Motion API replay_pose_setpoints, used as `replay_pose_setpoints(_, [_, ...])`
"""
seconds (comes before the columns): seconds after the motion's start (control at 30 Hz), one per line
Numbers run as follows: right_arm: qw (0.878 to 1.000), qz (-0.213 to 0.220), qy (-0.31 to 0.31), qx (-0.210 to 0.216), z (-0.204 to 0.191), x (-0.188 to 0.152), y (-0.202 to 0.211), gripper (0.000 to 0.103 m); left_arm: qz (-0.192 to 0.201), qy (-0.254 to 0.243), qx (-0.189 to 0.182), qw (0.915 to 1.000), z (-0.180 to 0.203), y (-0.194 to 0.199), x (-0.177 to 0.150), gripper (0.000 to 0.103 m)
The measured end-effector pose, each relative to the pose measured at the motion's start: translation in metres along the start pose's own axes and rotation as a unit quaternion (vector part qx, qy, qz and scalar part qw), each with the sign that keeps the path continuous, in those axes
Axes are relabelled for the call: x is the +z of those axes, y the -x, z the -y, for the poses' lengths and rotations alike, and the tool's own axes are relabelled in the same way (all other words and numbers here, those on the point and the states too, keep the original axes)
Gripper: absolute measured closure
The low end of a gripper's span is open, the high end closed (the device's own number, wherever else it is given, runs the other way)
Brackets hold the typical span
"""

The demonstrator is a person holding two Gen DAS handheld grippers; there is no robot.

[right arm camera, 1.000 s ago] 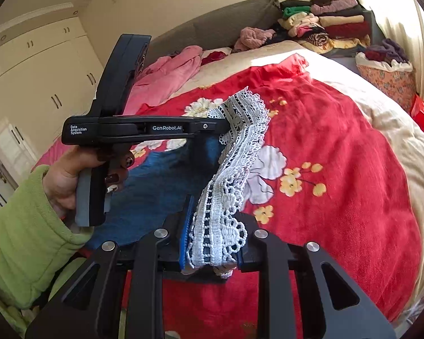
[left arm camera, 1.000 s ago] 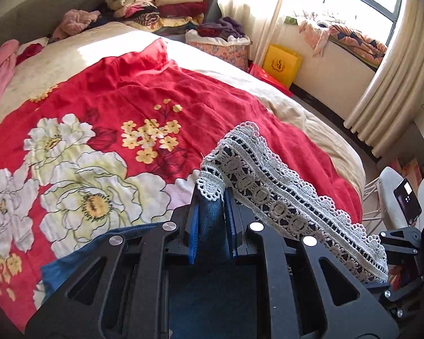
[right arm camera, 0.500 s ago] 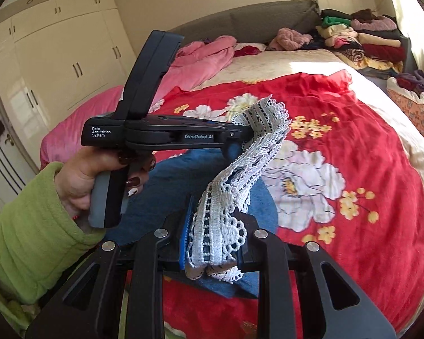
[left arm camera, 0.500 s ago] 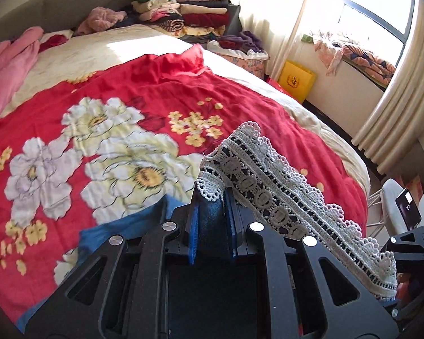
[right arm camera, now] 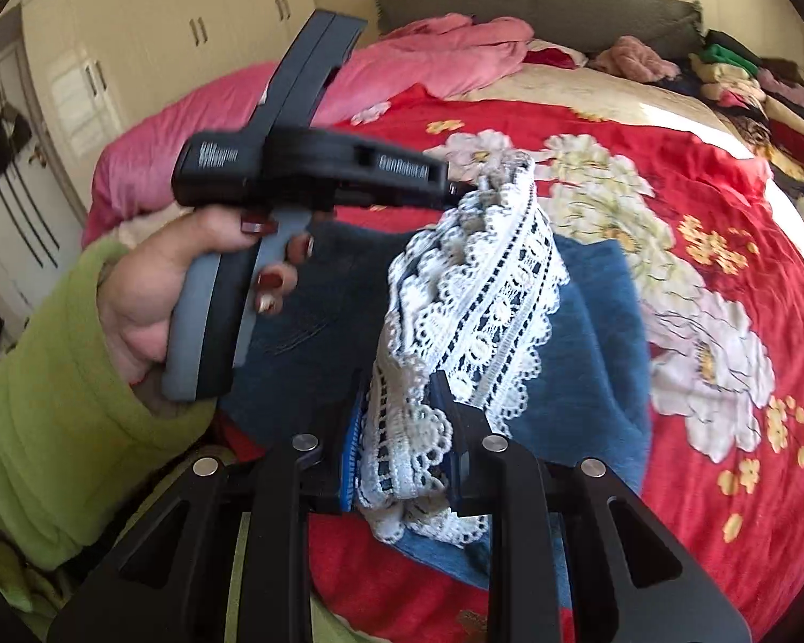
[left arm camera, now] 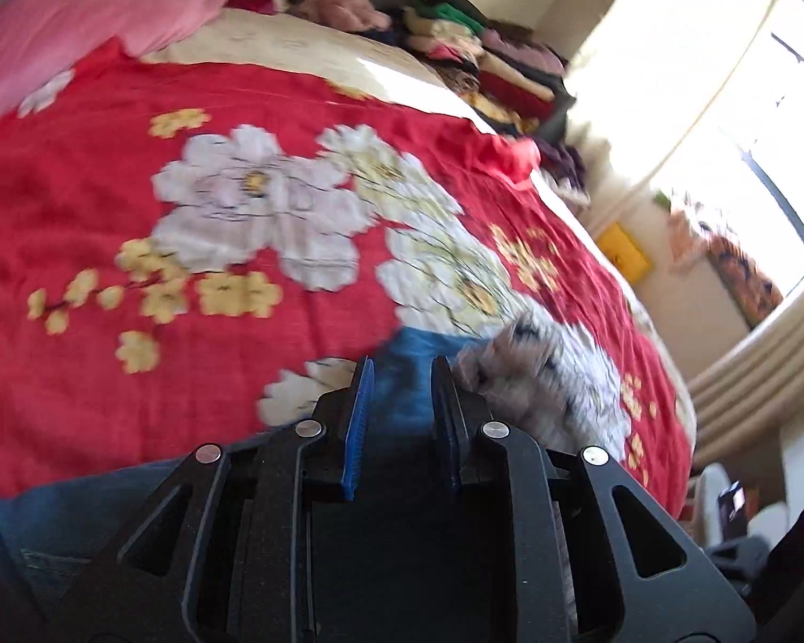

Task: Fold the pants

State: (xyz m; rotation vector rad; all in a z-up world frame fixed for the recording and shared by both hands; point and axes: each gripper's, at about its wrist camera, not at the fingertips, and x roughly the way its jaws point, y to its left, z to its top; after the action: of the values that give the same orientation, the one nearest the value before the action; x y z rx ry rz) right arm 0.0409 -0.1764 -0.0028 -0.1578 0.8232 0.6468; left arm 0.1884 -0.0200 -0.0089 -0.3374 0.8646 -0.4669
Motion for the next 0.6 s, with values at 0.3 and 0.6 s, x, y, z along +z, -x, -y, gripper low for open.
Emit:
replay_pose_setpoints(0.3, [0.998,0.02,0.057,0.006,-0.022,0.002,0.017,0.072,0.024,0.042,-0.035,0.9982,-0.018,0.021,0.0,0.077])
replay_pose_setpoints(0.6, [0.993,0.015,-0.068,-0.093,0.087,0.018,0.025,0.06,-0.042,0.037,-0.079,0.9953,-0.002,-0.001,-0.018,0.047])
